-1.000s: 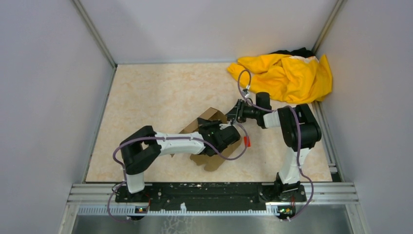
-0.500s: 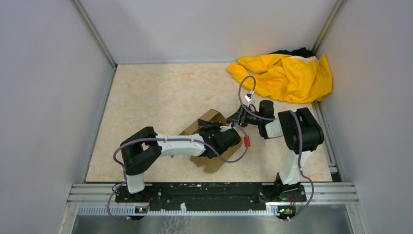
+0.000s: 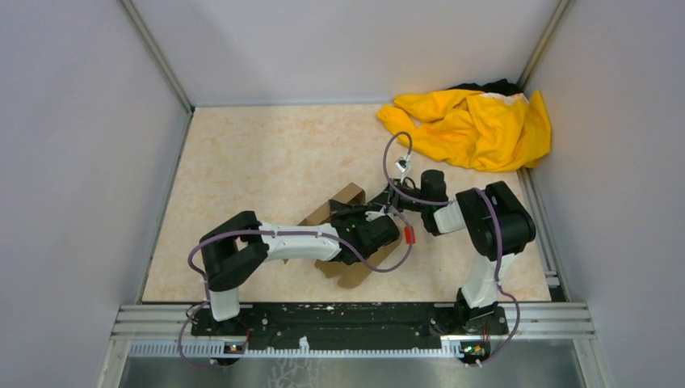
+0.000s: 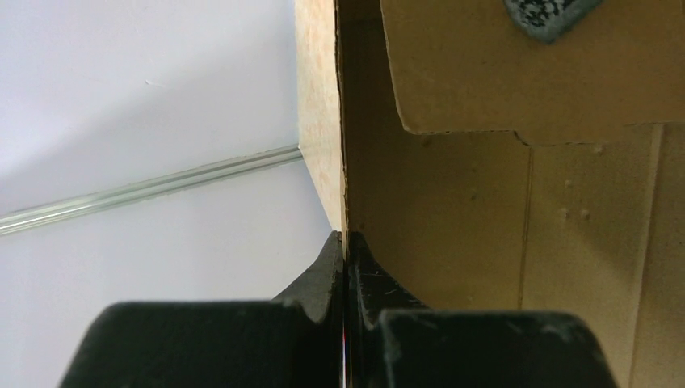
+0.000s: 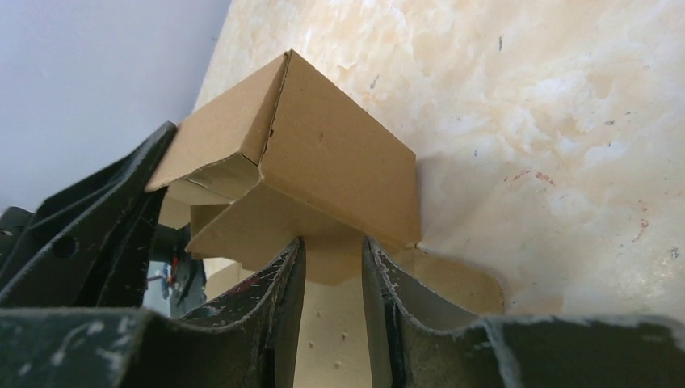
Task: Fold the paper box
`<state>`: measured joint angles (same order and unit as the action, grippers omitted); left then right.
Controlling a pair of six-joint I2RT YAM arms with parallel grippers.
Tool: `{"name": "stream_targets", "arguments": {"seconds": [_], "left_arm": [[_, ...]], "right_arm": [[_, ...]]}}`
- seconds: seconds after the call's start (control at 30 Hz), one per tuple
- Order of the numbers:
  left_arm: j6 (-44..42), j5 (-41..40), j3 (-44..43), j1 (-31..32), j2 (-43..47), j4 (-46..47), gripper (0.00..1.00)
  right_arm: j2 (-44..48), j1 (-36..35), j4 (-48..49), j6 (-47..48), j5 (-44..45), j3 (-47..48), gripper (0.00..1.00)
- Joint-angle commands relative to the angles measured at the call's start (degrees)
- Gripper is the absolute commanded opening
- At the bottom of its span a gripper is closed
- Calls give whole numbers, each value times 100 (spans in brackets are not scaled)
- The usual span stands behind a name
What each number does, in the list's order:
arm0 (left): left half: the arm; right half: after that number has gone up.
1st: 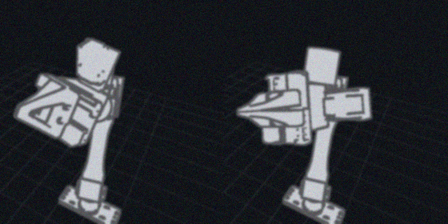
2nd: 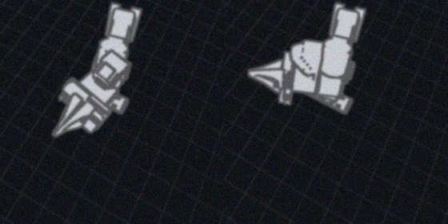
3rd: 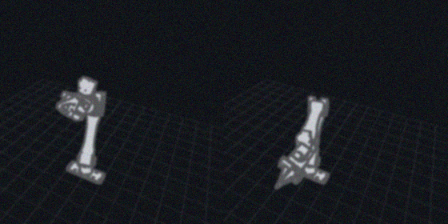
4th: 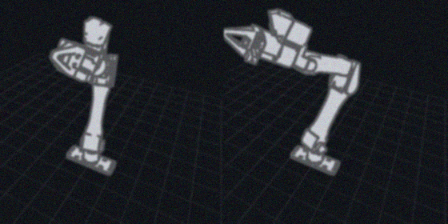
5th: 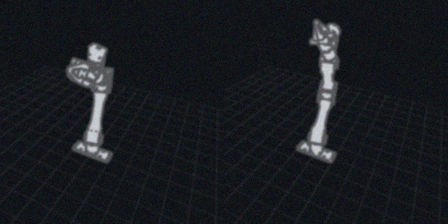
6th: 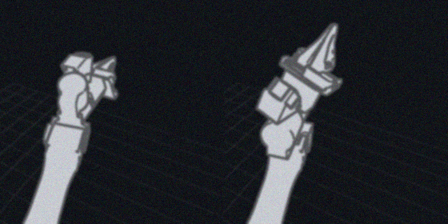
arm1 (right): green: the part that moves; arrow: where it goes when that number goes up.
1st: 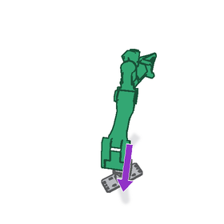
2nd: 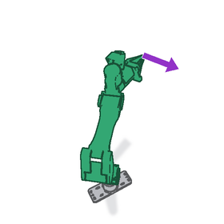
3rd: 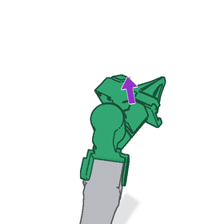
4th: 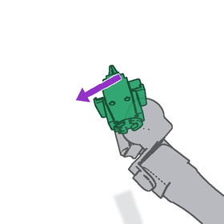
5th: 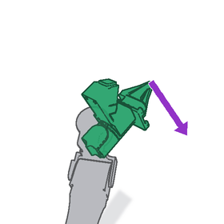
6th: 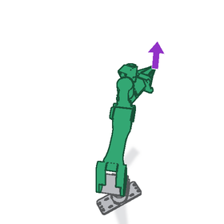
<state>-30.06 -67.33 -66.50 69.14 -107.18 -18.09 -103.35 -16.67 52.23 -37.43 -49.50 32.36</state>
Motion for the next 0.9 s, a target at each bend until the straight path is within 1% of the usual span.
{"name": "stream_targets", "arguments": {"seconds": [0.0,0.3,0.63,0.87], "left_arm": [[105,147,86,64,110,-28,0],[157,209,144,98,109,-22,0],[50,273,225,99,142,93,0],[-5,264,248,99,138,143,0]], "right_arm": [[283,-176,-203,542,352,158,33],[266,-469,119,855,1041,34,35],[-45,-610,802,956,1219,32,40],[-116,-827,671,1258,1501,102,43]]}}
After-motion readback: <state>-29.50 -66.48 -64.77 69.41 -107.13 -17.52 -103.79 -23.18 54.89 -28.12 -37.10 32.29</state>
